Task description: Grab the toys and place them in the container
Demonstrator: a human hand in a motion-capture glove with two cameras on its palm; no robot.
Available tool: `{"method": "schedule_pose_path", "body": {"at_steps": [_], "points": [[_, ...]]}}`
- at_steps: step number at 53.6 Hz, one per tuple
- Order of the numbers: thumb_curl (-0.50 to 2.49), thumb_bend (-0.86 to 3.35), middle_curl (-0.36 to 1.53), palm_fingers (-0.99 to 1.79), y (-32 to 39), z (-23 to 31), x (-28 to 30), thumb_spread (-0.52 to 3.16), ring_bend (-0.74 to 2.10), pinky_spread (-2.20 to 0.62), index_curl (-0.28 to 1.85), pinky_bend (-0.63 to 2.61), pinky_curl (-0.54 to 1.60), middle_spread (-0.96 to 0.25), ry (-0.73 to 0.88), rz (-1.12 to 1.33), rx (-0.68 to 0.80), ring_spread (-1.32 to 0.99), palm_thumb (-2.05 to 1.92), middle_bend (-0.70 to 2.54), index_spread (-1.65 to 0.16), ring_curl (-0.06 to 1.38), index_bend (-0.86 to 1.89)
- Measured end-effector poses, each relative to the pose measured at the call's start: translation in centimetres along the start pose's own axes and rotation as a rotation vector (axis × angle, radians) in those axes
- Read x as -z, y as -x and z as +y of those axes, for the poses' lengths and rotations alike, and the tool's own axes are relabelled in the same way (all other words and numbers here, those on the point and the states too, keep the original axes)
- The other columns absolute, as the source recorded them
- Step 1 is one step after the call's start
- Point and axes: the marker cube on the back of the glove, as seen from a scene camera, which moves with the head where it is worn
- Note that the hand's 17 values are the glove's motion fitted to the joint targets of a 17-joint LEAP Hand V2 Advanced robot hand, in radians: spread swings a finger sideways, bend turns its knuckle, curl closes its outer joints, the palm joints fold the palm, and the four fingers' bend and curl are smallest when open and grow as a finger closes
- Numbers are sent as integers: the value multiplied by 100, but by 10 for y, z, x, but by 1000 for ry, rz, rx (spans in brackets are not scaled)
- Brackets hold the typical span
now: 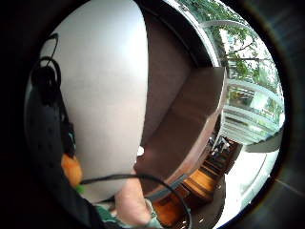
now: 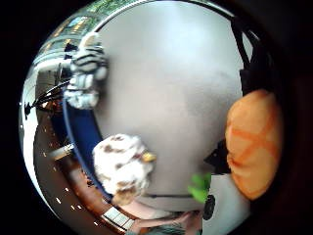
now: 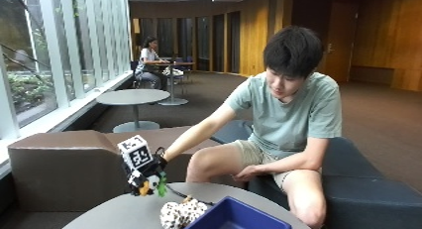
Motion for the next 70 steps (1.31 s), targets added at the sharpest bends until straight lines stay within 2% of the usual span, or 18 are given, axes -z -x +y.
{"method": "schedule_pose_path", "body": {"at_steps": [6,13,18,30,37,46,51,62,65,67,70], "points": [[67,26,46,109,14,19,63,83,105,-37,38,94,37,-31,-39,16,60,-39,74,66,-32,49,49],[75,26,53,107,46,49,150,66,108,-38,46,95,39,-32,-156,-55,146,-41,74,73,-33,52,57],[80,25,57,105,78,82,211,55,110,-37,51,97,40,-32,-211,-69,152,-41,74,77,-33,55,62],[90,25,68,100,191,129,291,36,116,-37,64,101,44,-32,-338,-131,306,-41,72,83,-33,60,68],[95,25,74,97,275,156,298,29,119,-37,71,105,46,-32,-359,-128,403,-41,72,85,-33,63,70],[100,25,80,93,350,167,274,22,122,-37,80,108,47,-32,-360,-173,454,-41,70,86,-33,65,71],[102,25,83,91,370,167,256,18,123,-37,84,110,48,-32,-379,-141,456,-40,70,86,-33,66,71],[105,20,86,75,387,157,221,20,122,-38,91,116,48,-34,-230,-40,393,-40,66,76,-32,67,59],[104,16,82,48,386,154,210,29,121,-38,89,125,50,-34,-139,-4,385,-39,63,61,-31,66,41],[104,15,82,48,383,153,205,33,121,-37,90,127,50,-34,-83,3,394,-39,63,58,-31,66,37],[97,3,73,-9,378,151,203,62,110,-29,82,143,55,-25,-43,-19,407,-31,39,28,-29,64,15]]}}
